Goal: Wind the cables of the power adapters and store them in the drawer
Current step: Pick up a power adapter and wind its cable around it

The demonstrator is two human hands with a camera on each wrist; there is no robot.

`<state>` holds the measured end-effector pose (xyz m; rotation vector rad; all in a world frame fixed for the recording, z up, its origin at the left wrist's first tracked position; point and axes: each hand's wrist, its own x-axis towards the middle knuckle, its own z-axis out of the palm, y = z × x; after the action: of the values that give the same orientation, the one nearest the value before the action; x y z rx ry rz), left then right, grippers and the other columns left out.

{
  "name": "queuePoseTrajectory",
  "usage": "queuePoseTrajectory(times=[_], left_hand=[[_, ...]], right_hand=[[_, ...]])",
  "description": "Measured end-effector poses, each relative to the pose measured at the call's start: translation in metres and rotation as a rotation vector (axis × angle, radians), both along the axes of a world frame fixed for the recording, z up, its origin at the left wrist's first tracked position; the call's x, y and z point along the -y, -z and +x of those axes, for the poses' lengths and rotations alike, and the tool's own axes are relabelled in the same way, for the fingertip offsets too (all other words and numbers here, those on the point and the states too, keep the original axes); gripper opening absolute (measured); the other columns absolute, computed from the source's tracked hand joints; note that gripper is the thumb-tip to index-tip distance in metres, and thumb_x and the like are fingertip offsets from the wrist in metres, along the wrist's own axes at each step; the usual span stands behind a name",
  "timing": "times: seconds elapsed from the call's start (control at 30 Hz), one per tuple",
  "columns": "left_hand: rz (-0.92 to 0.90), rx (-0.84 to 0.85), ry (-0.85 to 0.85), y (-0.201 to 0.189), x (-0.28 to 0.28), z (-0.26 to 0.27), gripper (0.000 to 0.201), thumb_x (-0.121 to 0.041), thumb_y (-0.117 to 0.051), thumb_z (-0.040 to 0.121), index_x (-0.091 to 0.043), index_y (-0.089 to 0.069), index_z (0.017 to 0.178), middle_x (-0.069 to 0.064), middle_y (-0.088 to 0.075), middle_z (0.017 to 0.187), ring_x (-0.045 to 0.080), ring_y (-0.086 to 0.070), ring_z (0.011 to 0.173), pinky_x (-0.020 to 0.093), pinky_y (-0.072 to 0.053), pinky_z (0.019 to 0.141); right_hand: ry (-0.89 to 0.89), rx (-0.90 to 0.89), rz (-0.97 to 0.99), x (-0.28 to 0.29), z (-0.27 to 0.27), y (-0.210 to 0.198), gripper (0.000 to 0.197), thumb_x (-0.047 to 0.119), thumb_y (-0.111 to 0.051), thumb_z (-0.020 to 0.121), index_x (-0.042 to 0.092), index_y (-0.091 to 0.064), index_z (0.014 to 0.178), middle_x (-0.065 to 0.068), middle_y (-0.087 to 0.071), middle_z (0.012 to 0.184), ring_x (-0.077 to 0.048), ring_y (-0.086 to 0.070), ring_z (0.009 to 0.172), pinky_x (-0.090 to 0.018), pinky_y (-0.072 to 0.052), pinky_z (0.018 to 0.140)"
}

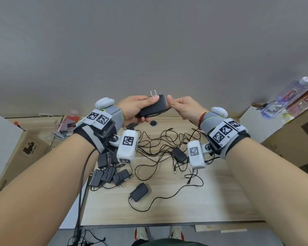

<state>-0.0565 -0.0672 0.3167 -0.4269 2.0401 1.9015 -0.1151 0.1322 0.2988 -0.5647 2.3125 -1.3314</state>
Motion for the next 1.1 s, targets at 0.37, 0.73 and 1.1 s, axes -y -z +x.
queuePoseTrajectory(times=[0.37,0.73,1.1], left_hand=[[0.042,-0.049,-0.174,0.007,-0.009,0.0,0.041,-0.041,-0.081,0.076,-0.009,-0.072,0.098,0.014,-0.073,0.094,0.025,-0.069,0.068,0.021,-0.055,0.054],[-0.231,-0.145,-0.22,0.008,0.006,-0.001,0.031,-0.026,-0.087,0.071,-0.011,-0.066,0.088,0.009,-0.07,0.082,0.017,-0.069,0.053,0.023,-0.057,0.05],[-0.403,-0.159,0.001,0.007,-0.005,0.011,0.03,-0.022,-0.086,0.072,-0.009,-0.069,0.093,0.006,-0.065,0.069,0.007,-0.059,0.039,0.015,-0.044,0.041]], right_hand=[[-0.026,-0.05,-0.035,0.012,-0.003,0.007,0.045,0.048,-0.055,0.096,0.007,-0.074,0.095,0.015,-0.031,0.049,-0.006,-0.028,0.048,-0.023,-0.027,0.053],[-0.157,-0.095,0.091,0.003,-0.004,0.002,0.02,0.033,-0.066,0.092,0.018,-0.079,0.091,0.022,-0.065,0.063,0.013,-0.056,0.066,-0.004,-0.037,0.068],[-0.093,-0.193,0.089,0.006,-0.019,-0.03,0.017,0.036,-0.076,0.084,0.019,-0.074,0.082,0.0,-0.062,0.066,-0.005,-0.049,0.063,-0.013,-0.044,0.068]])
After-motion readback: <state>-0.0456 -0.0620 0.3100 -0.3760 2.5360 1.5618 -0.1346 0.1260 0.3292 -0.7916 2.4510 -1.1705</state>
